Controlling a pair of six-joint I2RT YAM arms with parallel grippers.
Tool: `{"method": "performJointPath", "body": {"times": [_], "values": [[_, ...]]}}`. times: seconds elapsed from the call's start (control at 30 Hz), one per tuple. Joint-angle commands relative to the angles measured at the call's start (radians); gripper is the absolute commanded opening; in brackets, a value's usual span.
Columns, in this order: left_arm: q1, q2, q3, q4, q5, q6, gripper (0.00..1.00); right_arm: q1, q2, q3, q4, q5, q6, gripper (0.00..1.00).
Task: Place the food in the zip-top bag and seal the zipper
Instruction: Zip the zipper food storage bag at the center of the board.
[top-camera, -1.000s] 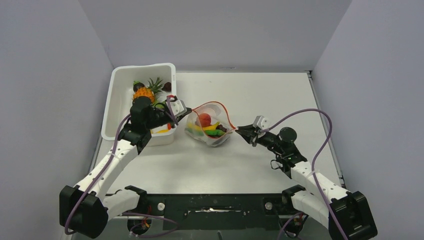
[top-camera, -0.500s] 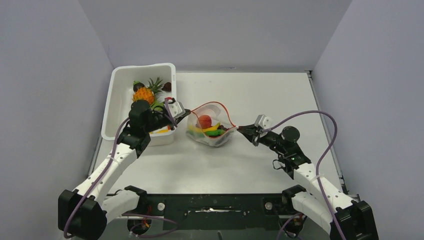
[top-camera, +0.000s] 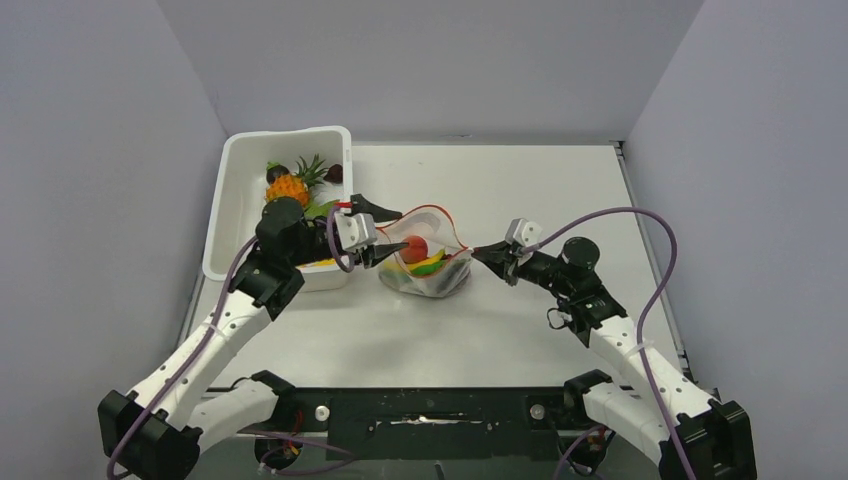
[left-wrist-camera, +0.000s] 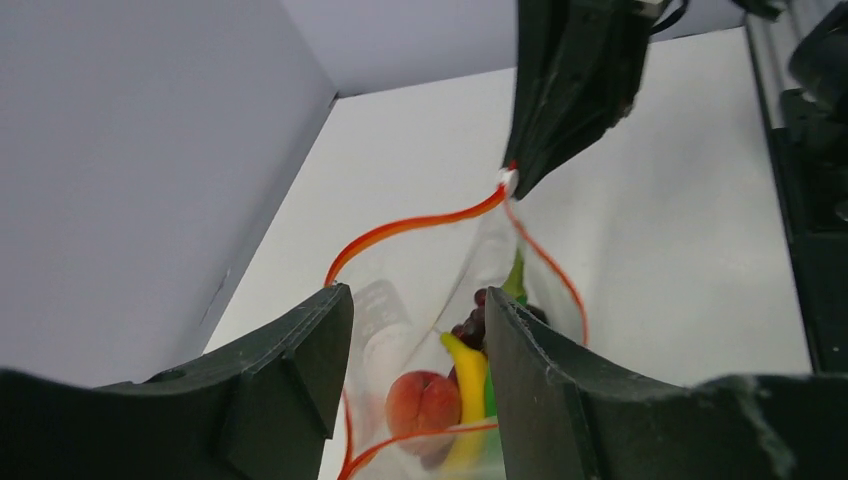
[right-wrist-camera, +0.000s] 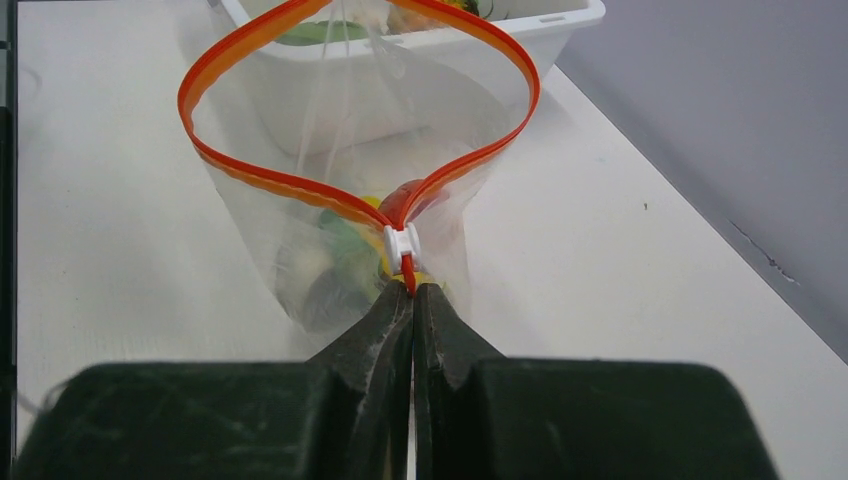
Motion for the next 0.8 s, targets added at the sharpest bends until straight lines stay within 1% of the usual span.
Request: {"method": "performJointPath", "body": {"times": [0.0, 0.23, 0.43, 0.57, 0.63, 0.77], "values": [[-0.095, 0.035, 0.067, 0.039, 0.063, 0.021, 0.51, -0.005, 0.009, 0.081, -0.001, -0.062, -0.034, 0.0], [-0.16, 0.116, 0.071, 0.056, 0.079, 0.079, 0.52, 0.005, 0.0, 0.11, -0.058, -0.094, -0.062, 0.0], [-0.22, 0.206, 0.132, 0.015, 0.05, 0.139, 0.52, 0.027, 0.006, 0.109, -0.055, -0.097, -0.071, 0.0], [-0.239, 0.247, 0.153, 0.014, 0.043, 0.158, 0.52, 0.047, 0.012, 0.108, -0.057, -0.095, -0.082, 0.0], [-0.243, 0.268, 0.167, 0.012, 0.045, 0.163, 0.51, 0.061, 0.014, 0.108, -0.06, -0.095, -0.093, 0.0], [-0.251, 0.311, 0.188, -0.019, 0.062, 0.193, 0.46, 0.072, 0.014, 0.109, -0.065, -0.086, -0.106, 0.0]]}}
